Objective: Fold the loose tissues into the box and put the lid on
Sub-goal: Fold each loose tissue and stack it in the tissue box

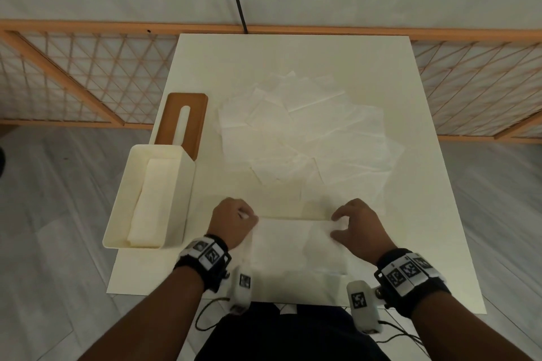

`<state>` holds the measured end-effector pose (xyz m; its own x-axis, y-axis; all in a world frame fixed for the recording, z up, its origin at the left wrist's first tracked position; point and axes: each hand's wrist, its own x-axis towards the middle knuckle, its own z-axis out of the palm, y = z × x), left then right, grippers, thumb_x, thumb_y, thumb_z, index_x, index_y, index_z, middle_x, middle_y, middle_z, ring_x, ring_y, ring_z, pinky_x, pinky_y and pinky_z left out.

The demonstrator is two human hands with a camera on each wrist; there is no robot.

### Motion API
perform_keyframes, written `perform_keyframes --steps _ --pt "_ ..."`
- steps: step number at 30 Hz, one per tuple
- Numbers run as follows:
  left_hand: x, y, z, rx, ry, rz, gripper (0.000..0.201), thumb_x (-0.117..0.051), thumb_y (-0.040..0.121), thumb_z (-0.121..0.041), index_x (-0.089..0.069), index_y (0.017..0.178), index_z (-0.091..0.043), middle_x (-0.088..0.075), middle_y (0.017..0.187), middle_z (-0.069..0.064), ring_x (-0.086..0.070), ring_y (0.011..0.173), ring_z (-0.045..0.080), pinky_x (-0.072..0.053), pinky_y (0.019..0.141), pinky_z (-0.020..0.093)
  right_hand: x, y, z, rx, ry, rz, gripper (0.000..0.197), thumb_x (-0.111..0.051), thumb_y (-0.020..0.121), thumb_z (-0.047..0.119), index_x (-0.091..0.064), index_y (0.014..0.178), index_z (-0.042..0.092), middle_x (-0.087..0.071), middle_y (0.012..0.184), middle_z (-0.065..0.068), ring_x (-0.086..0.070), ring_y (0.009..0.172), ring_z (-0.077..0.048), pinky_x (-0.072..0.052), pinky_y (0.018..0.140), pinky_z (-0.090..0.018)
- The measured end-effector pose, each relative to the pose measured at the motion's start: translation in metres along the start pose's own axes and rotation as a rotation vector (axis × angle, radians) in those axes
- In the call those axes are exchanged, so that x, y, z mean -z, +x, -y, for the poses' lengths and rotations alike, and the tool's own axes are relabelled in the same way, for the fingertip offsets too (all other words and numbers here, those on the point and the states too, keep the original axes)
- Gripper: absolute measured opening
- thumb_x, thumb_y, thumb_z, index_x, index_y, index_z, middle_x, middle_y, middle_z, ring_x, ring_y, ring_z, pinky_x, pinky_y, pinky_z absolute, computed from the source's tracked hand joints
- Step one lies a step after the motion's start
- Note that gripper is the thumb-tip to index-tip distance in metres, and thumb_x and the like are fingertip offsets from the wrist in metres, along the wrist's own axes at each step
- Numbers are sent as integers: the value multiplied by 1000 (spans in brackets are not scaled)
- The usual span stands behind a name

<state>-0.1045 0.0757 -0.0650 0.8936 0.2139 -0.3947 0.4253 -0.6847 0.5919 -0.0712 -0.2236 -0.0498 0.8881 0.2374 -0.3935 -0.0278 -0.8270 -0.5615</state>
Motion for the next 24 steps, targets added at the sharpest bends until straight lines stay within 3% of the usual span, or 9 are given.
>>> perform_keyframes --steps 2,6,12,14,16,19,24 --pt "14 24 -8 97 -52 -98 11 -77 80 -23 -67 85 -19 -67 92 -3 -64 90 19 -45 79 24 9 3 4 14 8 -54 27 -85 71 14 -70 90 26 -51 96 8 -50 76 0 -38 68 -5" --pt "44 84 -32 241 -145 -238 32 -73 84 -22 -62 112 -12 -65 117 4 -60 108 25 -39 84 23 24 4 18 25 43 -68 25 -85 73 18 -67 87 30 -53 93 14 -53 75 -2 -37 67 -6" --pt "59 148 -57 417 -198 -255 68 -72 86 -30 -40 142 -9 -50 144 11 -53 127 31 -43 91 32 37 5 33 30 112 -57 21 -82 77 18 -68 87 29 -58 90 15 -53 68 -4 -39 65 -6" --pt "61 156 -61 447 -153 -242 74 -72 88 -35 -37 146 -7 -44 150 11 -48 133 32 -41 102 34 40 9 33 18 130 -40 21 -81 77 18 -66 86 31 -59 90 14 -53 68 -5 -40 65 -8" --pt "64 160 -63 475 -137 -247 68 -72 87 -37 -45 143 -8 -47 148 11 -50 130 32 -44 104 38 42 13 31 -5 149 -30 21 -81 77 18 -66 85 31 -59 89 14 -53 67 -5 -41 65 -9" --pt "70 156 -69 488 -234 -302 50 -79 82 -36 -63 123 -13 -64 126 8 -64 108 29 -51 80 36 44 17 27 -46 197 -21 19 -82 77 20 -68 85 31 -61 88 13 -53 67 -4 -41 66 -8" --pt "76 143 -76 376 -382 -406 29 -79 82 -35 -67 103 -19 -68 104 0 -61 89 18 -43 69 26 48 22 29 -71 271 -34 17 -82 76 20 -70 84 28 -65 90 10 -54 65 -1 -43 65 -9"
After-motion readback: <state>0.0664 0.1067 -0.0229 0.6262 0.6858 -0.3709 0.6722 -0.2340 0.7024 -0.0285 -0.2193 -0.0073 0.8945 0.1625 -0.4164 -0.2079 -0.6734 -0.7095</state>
